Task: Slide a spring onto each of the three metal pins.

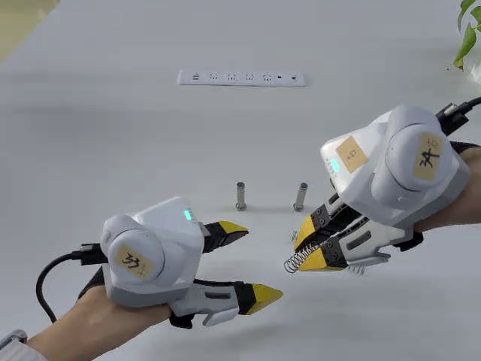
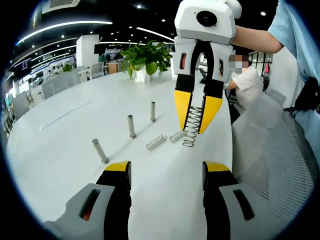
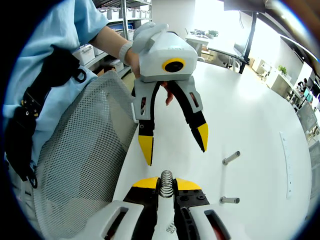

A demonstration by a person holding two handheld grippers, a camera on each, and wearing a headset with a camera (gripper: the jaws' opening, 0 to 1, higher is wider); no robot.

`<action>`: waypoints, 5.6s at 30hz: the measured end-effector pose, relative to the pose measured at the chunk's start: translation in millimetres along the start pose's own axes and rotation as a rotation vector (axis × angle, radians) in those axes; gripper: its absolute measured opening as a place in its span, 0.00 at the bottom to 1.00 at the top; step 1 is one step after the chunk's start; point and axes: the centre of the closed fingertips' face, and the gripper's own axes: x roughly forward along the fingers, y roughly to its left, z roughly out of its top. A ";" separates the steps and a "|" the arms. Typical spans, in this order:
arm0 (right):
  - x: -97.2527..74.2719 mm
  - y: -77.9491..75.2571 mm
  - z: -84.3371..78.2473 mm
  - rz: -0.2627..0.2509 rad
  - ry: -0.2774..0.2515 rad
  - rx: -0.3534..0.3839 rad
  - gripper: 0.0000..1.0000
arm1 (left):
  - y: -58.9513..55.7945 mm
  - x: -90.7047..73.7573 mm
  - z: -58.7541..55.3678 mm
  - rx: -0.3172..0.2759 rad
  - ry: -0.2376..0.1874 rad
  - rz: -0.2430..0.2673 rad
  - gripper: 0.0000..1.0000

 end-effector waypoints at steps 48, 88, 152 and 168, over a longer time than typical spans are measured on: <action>-10.5 -101.9 16.9 -0.036 0.141 -0.099 0.07 | 41.9 -20.7 -17.4 -0.135 -0.032 0.281 0.99; 30.6 -143.9 22.1 0.039 0.361 -0.215 0.07 | 47.6 -15.2 -17.2 -0.191 -0.065 0.288 0.99; 86.9 -143.4 -8.6 0.115 0.463 -0.243 0.07 | 52.1 -16.3 -28.4 -0.244 -0.061 0.290 0.96; 89.2 -133.2 -10.9 0.116 0.475 -0.241 0.10 | 51.1 -16.7 -27.6 -0.241 -0.065 0.289 0.95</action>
